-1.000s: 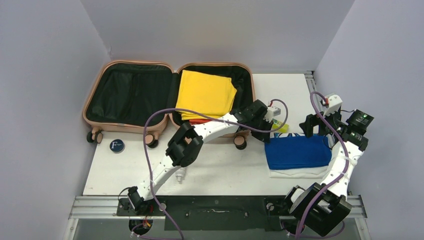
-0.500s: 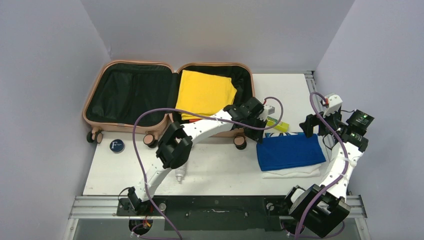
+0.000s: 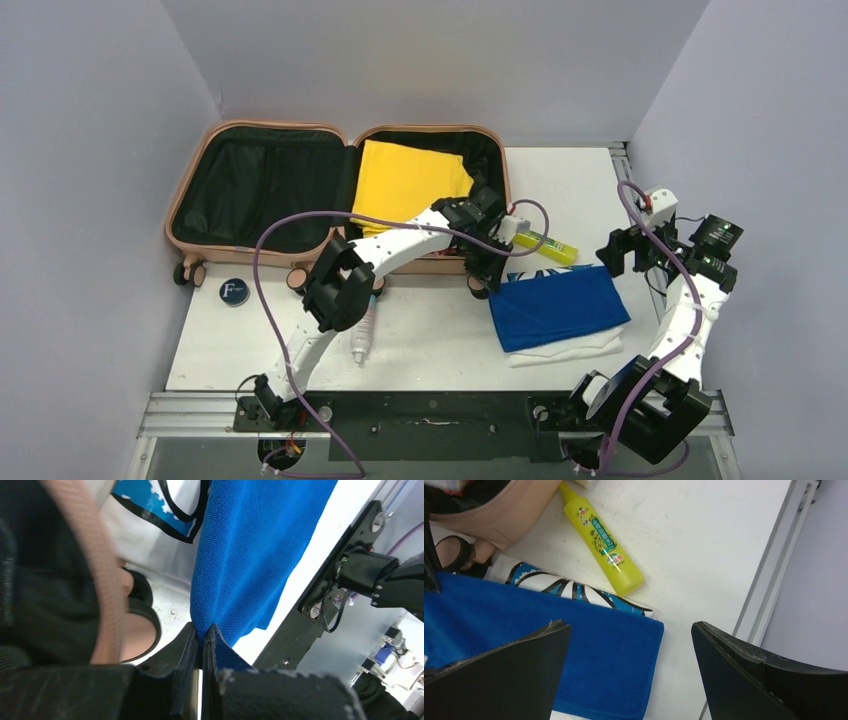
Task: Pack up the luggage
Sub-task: Move the clothes to the center of the board.
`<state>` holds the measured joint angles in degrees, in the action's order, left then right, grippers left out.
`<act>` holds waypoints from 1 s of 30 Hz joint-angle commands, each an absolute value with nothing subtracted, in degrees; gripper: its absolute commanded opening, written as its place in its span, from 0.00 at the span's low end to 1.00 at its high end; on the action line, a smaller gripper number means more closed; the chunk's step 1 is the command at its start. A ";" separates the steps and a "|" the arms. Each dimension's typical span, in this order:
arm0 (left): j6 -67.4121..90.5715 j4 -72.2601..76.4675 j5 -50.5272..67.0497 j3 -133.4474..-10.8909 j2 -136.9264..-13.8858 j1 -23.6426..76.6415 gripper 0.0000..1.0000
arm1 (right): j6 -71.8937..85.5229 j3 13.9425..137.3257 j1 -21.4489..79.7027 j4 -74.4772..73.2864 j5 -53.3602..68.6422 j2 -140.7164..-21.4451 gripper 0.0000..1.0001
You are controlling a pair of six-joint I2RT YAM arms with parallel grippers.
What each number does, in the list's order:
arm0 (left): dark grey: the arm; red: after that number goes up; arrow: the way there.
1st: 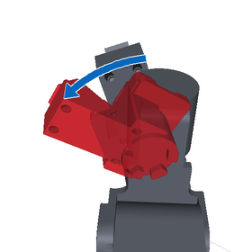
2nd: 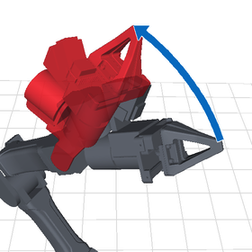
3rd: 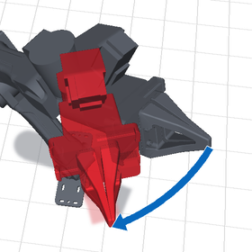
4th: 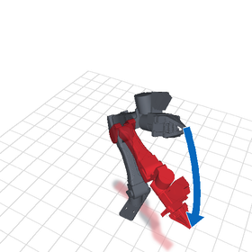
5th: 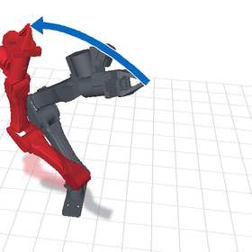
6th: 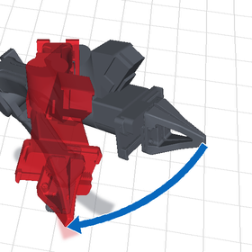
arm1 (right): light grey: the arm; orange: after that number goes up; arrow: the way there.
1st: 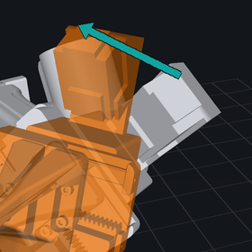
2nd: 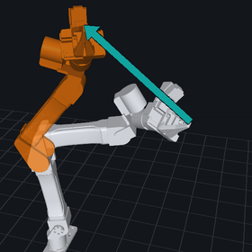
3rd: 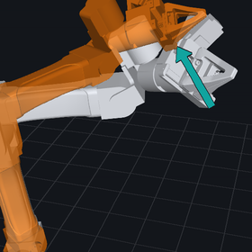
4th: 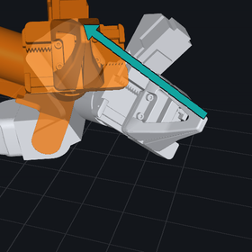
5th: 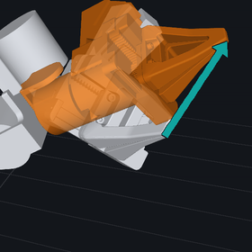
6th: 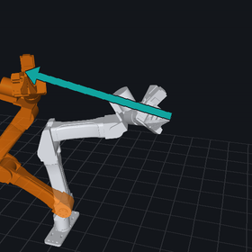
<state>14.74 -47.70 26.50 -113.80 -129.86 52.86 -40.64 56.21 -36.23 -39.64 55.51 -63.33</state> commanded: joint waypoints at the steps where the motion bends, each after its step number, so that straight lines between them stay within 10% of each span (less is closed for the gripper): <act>1: 12.62 -50.19 34.47 -119.45 -125.42 49.31 0.00 | -44.32 57.74 -35.92 -42.09 55.08 -65.25 0.96; 30: -9.34 -72.93 34.09 -93.88 -112.31 32.08 0.00 | -39.75 54.70 -33.80 -39.86 43.12 -72.65 0.97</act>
<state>-0.10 -65.65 36.12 -95.96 -117.10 35.53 -39.81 54.83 -34.06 -39.55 45.69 -69.89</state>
